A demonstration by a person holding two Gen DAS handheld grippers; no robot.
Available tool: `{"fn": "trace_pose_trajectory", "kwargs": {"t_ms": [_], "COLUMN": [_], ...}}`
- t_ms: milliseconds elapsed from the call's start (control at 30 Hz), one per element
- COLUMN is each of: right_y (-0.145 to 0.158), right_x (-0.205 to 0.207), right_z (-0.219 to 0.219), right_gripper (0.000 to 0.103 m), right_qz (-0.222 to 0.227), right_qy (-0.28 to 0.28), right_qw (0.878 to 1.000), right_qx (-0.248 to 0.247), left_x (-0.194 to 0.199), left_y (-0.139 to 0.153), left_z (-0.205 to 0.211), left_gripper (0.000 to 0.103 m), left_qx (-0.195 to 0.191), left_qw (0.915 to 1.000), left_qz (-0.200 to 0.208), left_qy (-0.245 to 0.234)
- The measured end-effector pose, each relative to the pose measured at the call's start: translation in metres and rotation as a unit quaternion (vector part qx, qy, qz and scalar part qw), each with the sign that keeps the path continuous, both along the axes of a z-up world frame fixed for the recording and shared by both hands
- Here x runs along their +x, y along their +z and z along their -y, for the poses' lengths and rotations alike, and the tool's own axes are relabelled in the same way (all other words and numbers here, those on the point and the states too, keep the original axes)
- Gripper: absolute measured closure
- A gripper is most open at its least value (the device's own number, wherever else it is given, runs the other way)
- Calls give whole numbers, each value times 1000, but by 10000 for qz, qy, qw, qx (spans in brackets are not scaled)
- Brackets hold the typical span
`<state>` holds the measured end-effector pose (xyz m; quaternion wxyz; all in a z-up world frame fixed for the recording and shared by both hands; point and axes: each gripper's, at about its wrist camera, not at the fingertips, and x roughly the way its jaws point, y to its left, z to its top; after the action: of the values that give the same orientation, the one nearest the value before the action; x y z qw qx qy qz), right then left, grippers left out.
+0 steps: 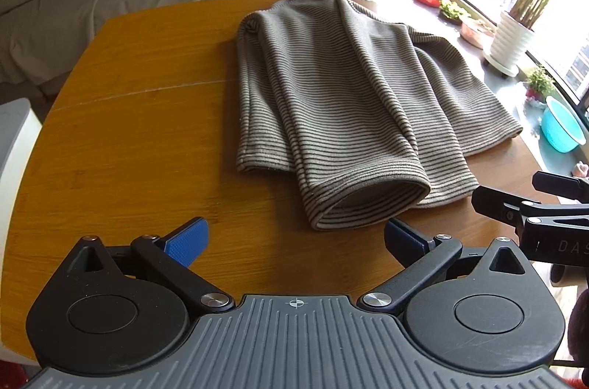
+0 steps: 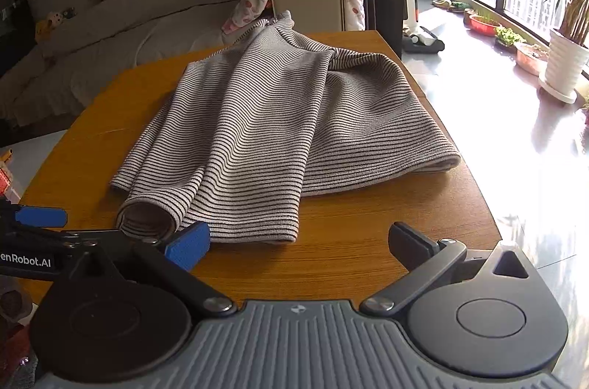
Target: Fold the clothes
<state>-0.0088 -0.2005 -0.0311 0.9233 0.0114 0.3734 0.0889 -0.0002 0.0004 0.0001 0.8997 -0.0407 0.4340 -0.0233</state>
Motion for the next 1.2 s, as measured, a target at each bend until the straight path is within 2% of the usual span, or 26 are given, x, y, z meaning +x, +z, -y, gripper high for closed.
{"fn": "trace_pose_trajectory", "kwargs": {"t_ms": [100,267,467,1200], "right_y": [3,-10,-19,-15], "right_x": [4,12,15,9], "right_z": [-3,1,2,4], "right_gripper": [0,0,0,0], "right_qz": [-63,-168,-297,-584], "right_qy": [-23,8,22,-41], "right_qw": [9998,9996,9992,9977], "right_qx": [163,241,250,334], "left_x": [-2,-4,2,5], "left_y": [1,2,-5,-10], "left_z": [-4,-9,0,2], "left_gripper": [0,0,0,0], "left_qx": [-68,-159,-73,-76], "left_qw": [9999,9995,9994,9982], "left_qz": [-27,-73,-307,-589], "left_qy": [-107,-268,-160,-66]}}
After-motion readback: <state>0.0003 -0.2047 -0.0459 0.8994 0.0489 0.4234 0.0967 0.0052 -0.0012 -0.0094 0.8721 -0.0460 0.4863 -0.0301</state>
